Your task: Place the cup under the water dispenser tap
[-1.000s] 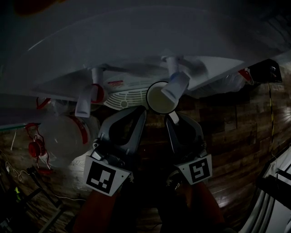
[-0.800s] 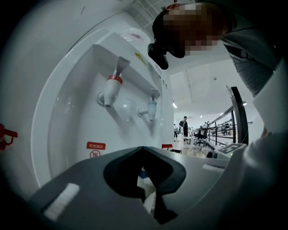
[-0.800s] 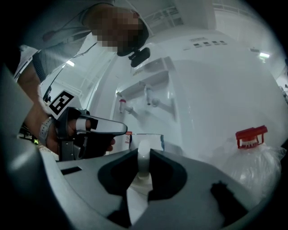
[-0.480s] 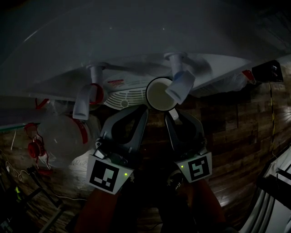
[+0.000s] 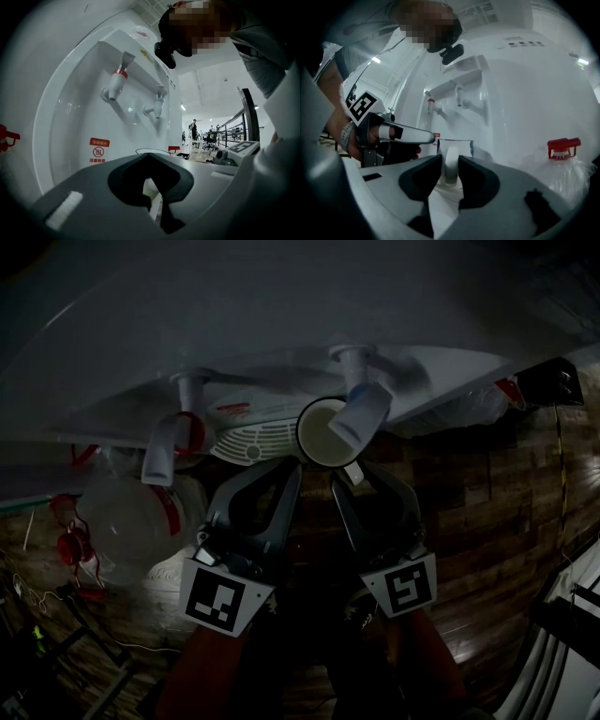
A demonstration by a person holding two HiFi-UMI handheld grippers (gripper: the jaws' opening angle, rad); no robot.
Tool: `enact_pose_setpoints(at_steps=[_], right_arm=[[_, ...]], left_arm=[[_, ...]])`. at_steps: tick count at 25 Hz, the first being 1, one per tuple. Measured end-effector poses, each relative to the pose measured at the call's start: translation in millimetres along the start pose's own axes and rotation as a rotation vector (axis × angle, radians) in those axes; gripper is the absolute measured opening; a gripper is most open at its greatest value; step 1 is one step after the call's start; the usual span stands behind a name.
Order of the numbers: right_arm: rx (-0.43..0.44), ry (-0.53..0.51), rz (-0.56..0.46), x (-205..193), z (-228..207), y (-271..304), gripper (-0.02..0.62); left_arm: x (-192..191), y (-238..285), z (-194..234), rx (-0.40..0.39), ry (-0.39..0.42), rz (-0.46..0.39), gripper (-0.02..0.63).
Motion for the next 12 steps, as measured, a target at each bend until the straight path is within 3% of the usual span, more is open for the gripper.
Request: enact_pose_setpoints(at_steps=[12], right_arm=[[0.026, 0.033, 0.03, 43.7, -17.5, -10.9, 0.15]], left_arm=[[18.8, -9.5, -20.0, 0.007, 0.026, 0.029, 0.008]])
Point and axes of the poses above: the fingertips, and each gripper's own axes: y forward along the fingers, z to its left, x out of its top, the point moved 5 cm from there along -y, backward along the fingers, and after that the axes turned 9 degrees about -y, right-handed, at the moved point
